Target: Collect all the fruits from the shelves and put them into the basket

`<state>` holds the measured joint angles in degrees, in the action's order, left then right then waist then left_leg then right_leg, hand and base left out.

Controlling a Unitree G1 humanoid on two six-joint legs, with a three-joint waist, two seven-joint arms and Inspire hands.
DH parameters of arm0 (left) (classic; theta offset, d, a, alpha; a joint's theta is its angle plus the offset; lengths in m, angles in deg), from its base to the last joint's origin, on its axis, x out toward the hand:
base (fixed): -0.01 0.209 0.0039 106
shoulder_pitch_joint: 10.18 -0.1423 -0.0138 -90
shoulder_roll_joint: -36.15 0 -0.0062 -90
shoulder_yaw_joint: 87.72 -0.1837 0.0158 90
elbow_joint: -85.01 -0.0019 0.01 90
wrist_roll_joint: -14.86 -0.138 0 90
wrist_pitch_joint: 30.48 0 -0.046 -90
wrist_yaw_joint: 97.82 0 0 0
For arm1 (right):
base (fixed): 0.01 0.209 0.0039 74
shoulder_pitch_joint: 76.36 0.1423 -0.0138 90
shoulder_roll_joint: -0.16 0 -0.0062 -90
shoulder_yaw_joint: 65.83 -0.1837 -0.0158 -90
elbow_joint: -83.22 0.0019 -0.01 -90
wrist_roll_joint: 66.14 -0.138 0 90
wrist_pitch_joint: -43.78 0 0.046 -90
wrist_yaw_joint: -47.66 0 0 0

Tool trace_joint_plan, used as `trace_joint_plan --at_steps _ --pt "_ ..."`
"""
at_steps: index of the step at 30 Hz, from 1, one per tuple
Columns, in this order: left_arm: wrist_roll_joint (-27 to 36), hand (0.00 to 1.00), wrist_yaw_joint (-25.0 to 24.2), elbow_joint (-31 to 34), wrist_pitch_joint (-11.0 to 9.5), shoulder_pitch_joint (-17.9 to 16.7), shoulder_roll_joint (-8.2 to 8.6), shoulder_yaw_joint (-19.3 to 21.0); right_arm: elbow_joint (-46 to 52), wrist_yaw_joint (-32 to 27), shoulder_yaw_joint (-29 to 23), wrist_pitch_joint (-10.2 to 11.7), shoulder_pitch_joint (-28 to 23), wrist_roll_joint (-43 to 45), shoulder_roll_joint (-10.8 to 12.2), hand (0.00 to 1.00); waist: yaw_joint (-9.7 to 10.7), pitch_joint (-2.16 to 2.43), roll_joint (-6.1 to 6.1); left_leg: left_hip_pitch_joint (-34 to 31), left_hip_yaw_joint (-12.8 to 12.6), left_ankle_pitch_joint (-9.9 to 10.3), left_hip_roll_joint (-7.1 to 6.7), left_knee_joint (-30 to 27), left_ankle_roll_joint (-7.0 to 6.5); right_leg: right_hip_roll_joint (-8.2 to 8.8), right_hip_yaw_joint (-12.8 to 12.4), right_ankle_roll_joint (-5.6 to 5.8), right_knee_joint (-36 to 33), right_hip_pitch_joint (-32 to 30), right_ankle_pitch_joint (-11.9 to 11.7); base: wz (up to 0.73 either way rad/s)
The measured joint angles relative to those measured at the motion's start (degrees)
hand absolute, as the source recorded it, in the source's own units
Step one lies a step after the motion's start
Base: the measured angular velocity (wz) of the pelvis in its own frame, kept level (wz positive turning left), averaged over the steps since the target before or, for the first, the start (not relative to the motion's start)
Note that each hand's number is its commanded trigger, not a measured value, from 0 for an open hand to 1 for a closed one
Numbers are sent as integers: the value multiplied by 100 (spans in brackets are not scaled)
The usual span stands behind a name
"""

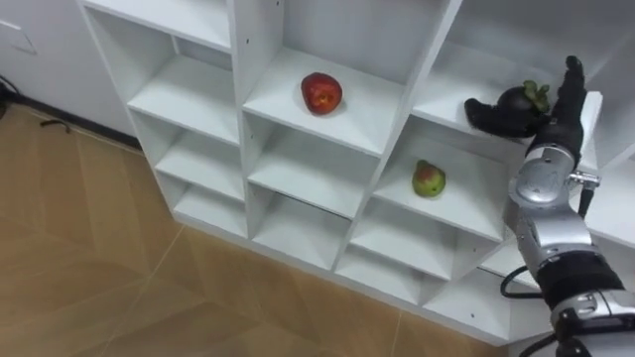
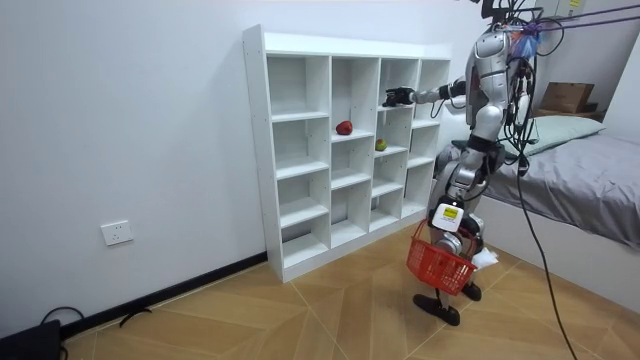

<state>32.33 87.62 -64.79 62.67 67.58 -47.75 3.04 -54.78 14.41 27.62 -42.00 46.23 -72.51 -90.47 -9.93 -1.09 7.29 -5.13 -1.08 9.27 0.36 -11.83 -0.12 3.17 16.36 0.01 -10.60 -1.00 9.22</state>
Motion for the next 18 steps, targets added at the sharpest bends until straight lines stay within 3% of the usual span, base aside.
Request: trace_joint_plan --at_steps 5,13,18 --pt "97 100 8 -45 0 56 -45 -132 -372 -7 43 125 66 4 -328 100 -37 -3 14 30 9 -3 3 8 -1 0 19 2 2 17 -3 1" --pt "100 100 7 -84 1 180 -61 -175 -385 12 39 119 96 -10 -534 100 -85 -29 58 18 -13 -5 16 27 5 -10 14 2 4 -15 -3 0" --pt "100 100 24 -87 1 206 -78 -228 -374 49 39 74 112 -4 -606 100 -128 -18 94 6 -3 -5 17 47 5 -11 8 2 5 -46 -3 0"
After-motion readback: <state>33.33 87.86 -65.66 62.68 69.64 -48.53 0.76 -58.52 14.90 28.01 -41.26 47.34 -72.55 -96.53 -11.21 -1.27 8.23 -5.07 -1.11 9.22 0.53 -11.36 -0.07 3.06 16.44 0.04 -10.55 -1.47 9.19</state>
